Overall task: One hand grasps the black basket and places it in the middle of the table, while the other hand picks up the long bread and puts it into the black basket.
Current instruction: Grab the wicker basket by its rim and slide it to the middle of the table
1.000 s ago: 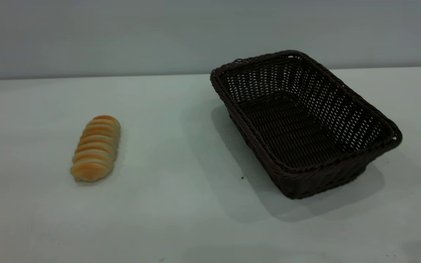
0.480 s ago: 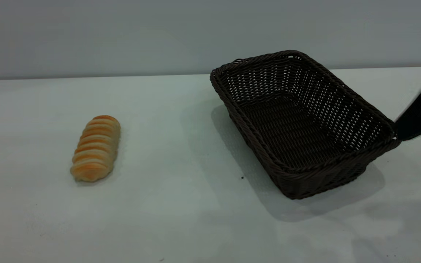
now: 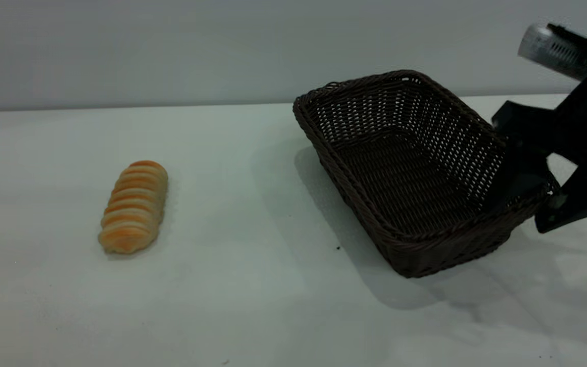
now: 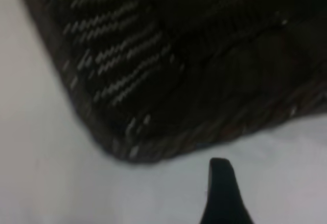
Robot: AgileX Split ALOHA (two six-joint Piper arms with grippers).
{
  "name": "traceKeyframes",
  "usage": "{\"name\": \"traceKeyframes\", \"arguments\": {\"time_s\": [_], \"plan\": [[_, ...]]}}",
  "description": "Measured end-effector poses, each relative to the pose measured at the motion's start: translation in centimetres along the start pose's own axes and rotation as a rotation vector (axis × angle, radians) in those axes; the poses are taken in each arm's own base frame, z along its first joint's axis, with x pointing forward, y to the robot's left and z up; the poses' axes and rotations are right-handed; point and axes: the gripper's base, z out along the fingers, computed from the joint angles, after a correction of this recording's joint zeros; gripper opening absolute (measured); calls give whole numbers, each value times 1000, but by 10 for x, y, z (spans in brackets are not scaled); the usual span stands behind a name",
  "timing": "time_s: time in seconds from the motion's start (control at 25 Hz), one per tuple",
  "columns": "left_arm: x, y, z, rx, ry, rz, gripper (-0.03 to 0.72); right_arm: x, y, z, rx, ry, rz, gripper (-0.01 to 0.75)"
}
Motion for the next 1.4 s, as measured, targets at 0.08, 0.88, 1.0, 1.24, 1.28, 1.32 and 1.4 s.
{"name": "traceKeyframes", "arguments": {"time_s": [0.08,0.88,1.0,1.24,1.28,1.32,1.4], "plan": [[0,0,0,0,0,0,484,-3,-2,4,11,-16,49,529],[0,0,0,0,0,0,484,-12,-26,52,89,-120,484,529],[0,0,0,0,0,0,484,-12,-34,64,113,-143,553,513],[0,0,0,0,0,-1,484,-13,-37,70,120,-160,608,211],[0,0,0,0,0,-1,484,-14,-36,68,115,-167,611,142],[0,0,0,0,-1,-1,484,-16,-35,65,110,-174,580,106],[0,0,0,1,-1,-2,484,-17,-31,59,102,-175,483,106]]}}
